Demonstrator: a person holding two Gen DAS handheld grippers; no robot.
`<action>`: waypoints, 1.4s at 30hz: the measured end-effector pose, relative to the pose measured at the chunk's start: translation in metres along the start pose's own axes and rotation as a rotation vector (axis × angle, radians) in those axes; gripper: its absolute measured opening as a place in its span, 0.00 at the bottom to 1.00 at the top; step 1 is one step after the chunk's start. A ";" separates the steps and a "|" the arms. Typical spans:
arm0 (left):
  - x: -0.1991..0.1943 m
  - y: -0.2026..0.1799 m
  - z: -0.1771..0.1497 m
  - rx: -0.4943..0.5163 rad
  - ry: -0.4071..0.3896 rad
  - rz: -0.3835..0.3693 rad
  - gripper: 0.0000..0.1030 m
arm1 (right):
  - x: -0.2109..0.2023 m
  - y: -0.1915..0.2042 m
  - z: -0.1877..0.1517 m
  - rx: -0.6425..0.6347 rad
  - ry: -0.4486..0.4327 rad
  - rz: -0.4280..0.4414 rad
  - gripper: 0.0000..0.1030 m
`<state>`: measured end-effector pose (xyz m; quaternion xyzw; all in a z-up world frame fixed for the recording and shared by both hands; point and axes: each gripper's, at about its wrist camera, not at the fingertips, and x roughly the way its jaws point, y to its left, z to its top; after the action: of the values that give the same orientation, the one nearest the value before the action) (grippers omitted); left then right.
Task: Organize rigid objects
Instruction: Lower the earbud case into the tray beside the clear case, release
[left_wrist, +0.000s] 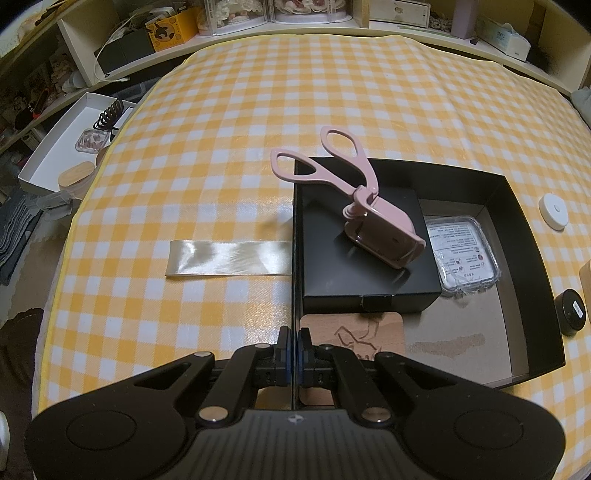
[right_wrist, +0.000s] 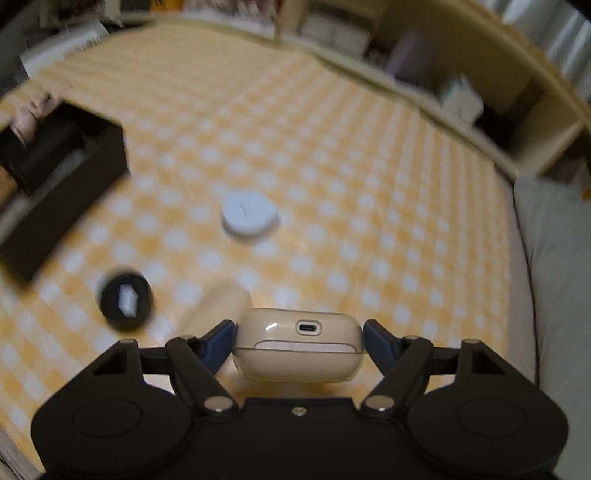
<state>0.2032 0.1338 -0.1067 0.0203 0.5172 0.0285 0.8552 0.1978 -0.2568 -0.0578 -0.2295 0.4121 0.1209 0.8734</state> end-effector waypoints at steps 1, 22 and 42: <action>0.000 0.000 0.000 0.000 0.000 0.000 0.03 | -0.006 0.007 0.005 -0.012 -0.034 0.007 0.74; 0.000 0.005 -0.001 -0.008 -0.003 -0.016 0.03 | -0.037 0.181 0.075 -0.614 -0.257 0.365 0.74; 0.002 0.009 0.003 -0.016 -0.004 -0.024 0.02 | 0.007 0.211 0.094 -0.891 0.008 0.399 0.76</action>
<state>0.2062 0.1425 -0.1065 0.0074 0.5155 0.0220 0.8566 0.1800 -0.0274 -0.0746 -0.4981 0.3594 0.4498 0.6484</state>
